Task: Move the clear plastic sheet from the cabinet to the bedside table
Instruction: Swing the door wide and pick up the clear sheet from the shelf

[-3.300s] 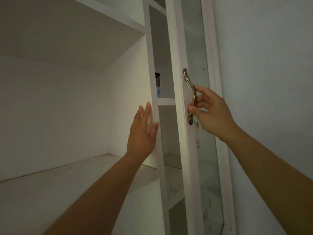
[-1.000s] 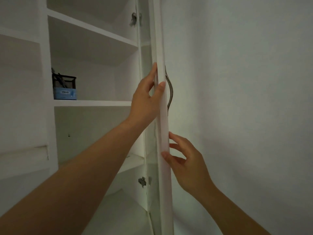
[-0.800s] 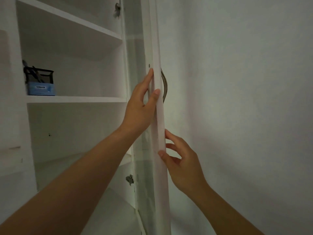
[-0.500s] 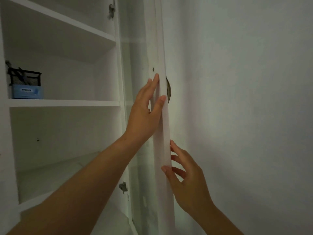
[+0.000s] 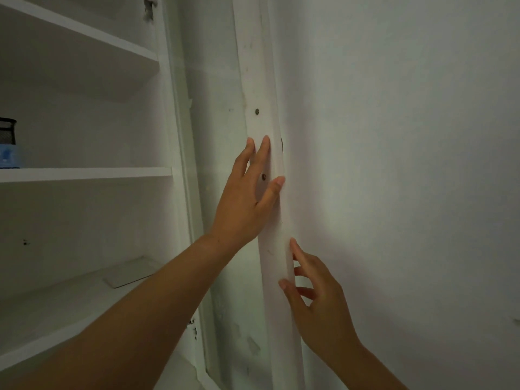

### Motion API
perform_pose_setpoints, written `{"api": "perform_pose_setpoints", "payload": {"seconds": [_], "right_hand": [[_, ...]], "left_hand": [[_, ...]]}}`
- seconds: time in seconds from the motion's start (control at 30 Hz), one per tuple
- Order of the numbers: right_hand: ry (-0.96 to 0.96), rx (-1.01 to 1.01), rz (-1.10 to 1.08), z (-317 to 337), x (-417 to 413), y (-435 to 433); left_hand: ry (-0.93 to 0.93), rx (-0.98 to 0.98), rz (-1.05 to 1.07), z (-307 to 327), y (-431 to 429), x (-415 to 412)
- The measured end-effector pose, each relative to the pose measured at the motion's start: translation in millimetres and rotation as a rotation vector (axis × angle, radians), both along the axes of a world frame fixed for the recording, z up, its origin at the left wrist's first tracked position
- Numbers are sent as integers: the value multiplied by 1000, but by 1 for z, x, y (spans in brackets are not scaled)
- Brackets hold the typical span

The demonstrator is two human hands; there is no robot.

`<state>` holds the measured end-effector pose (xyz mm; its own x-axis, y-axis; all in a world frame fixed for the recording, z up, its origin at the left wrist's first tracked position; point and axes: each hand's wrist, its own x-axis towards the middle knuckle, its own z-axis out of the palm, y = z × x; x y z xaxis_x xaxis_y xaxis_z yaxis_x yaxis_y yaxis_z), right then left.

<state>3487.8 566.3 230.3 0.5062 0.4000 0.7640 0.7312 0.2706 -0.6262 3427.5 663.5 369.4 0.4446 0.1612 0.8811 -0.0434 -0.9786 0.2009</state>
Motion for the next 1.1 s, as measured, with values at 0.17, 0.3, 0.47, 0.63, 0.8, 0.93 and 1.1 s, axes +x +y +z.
{"api": "perform_pose_setpoints", "payload": {"seconds": [0.17,0.3,0.47,0.63,0.8,0.93,1.1], "right_hand": [[-29,-18,-47,-7,20,-2],[-55,-18,-72,-15,38,-5],[-88,4,-54,-20,49,-4],[-100,0,-64,-22,51,-2],[-94,-24,-54,-20,50,-3],[-94,-28,-56,-20,48,-5],[-10,0,-41,-14,41,-8]], "left_hand": [[30,42,62,-3,2,24],[61,72,61,-10,7,42],[35,87,101,-16,11,51],[34,77,86,-14,11,51],[31,55,54,-14,9,49],[45,32,27,-14,9,47],[128,93,-5,-15,12,38]]}}
